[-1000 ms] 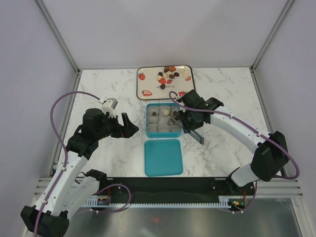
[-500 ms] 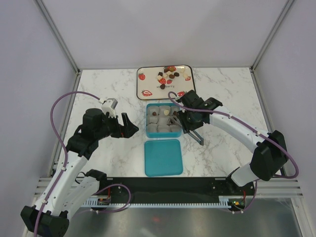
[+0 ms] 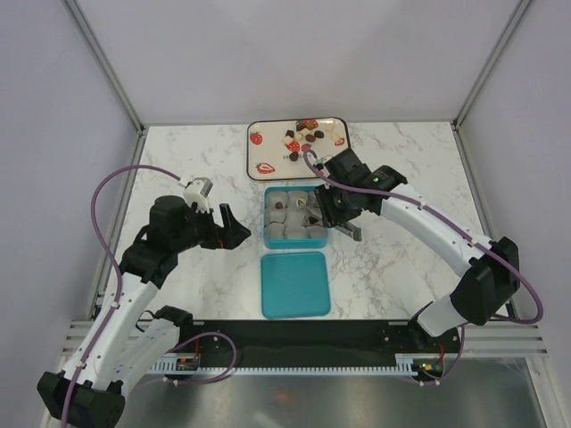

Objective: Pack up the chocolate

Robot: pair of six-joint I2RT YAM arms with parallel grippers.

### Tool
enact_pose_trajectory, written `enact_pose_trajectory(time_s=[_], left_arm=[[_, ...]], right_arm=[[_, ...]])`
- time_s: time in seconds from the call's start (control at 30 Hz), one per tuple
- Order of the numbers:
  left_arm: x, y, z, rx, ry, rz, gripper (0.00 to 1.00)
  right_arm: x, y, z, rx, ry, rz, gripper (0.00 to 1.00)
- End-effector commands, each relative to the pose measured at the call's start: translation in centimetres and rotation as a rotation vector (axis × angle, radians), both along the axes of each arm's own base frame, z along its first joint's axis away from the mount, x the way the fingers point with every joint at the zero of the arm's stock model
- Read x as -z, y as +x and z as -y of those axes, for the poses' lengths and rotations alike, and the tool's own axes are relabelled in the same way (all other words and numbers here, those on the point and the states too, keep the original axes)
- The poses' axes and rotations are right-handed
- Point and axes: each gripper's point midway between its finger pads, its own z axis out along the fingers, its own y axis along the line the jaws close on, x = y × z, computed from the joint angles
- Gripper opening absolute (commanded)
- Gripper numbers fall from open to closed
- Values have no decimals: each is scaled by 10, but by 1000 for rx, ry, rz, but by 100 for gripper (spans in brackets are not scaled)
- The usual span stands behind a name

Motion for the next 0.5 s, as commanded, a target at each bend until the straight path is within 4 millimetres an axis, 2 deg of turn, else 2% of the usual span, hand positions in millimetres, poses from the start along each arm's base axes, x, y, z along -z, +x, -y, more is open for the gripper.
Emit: enact_pose_trajectory(time_s=[0.0,0.07,0.13,0.17,0.2,0.27,0.3,0.37,0.43,0.47], left_arm=[[-2,0,0,15,11,24,100],[-1,1,0,14,12,24,100],[-2,1,0,14,11,24,100],[-3,1,0,14,10,28,100],[-3,1,0,14,10,27,100],[-2,1,0,16,12,26,100],[-2,1,0,14,11,29,100],[-2,1,0,16,11,27,100],[-2,0,0,17,11,27,100],[-2,1,0,14,11,27,100]], right_arm=[[-33,13,-19,-34,77,64,48],[-46,25,-22,-24,78,109,48],[-45,39,-25,-15,48,128,48],[-55,53,-23,7,25,183,48],[-45,63,-25,20,-9,180,48],[-53,84,-27,42,-38,232,48],[-41,95,-30,45,-67,226,49],[-45,112,-36,61,-81,266,50],[-30,131,-38,83,-127,279,51],[-32,139,-40,93,-127,295,51]])
